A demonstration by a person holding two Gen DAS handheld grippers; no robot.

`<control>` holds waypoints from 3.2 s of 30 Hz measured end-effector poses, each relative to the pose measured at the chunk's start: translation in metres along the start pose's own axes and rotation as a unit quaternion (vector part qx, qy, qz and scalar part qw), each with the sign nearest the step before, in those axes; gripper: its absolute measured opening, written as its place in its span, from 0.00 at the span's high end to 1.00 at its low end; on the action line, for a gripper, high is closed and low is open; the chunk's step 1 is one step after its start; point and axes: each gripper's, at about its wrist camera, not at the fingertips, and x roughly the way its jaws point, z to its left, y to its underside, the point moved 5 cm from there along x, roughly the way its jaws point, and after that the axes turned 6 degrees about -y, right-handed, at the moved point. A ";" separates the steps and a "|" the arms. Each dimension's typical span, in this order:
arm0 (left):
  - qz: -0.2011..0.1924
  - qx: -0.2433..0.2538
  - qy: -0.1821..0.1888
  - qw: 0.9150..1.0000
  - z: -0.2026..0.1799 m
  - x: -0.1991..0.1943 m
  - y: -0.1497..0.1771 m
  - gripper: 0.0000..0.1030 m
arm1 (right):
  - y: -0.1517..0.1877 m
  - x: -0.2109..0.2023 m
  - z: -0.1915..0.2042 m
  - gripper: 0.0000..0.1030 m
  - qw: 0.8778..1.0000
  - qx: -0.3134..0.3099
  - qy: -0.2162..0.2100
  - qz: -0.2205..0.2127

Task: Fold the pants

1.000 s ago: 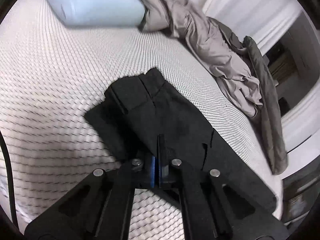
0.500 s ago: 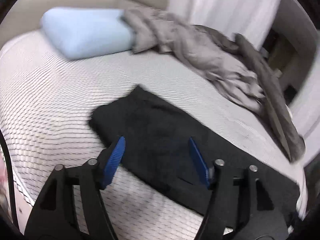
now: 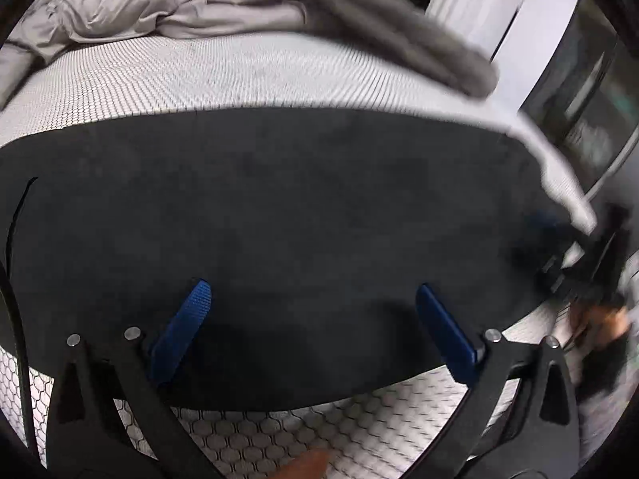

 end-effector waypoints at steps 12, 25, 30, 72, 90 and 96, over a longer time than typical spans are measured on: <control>-0.004 0.026 -0.007 1.000 -0.006 -0.007 0.004 0.01 | 0.000 -0.025 -0.028 0.17 0.998 0.046 0.024 -0.030; 0.059 0.090 0.008 0.994 -0.046 0.056 -0.050 0.01 | -0.051 0.039 0.021 0.14 0.998 -0.051 -0.009 0.037; 0.054 0.088 0.020 0.994 -0.036 0.054 -0.054 0.01 | -0.014 0.027 -0.117 0.09 0.975 0.081 0.198 0.053; 0.018 0.051 -0.017 0.998 -0.008 0.065 -0.123 0.01 | -0.059 0.007 -0.071 0.02 0.989 0.122 0.076 -0.026; 0.017 -0.036 -0.141 0.989 0.142 0.041 -0.110 0.01 | -0.026 0.052 0.019 0.01 0.997 0.029 0.000 0.065; -0.017 0.036 -0.032 0.999 0.064 0.004 -0.082 0.01 | -0.040 0.030 0.067 0.01 0.996 0.014 -0.082 0.041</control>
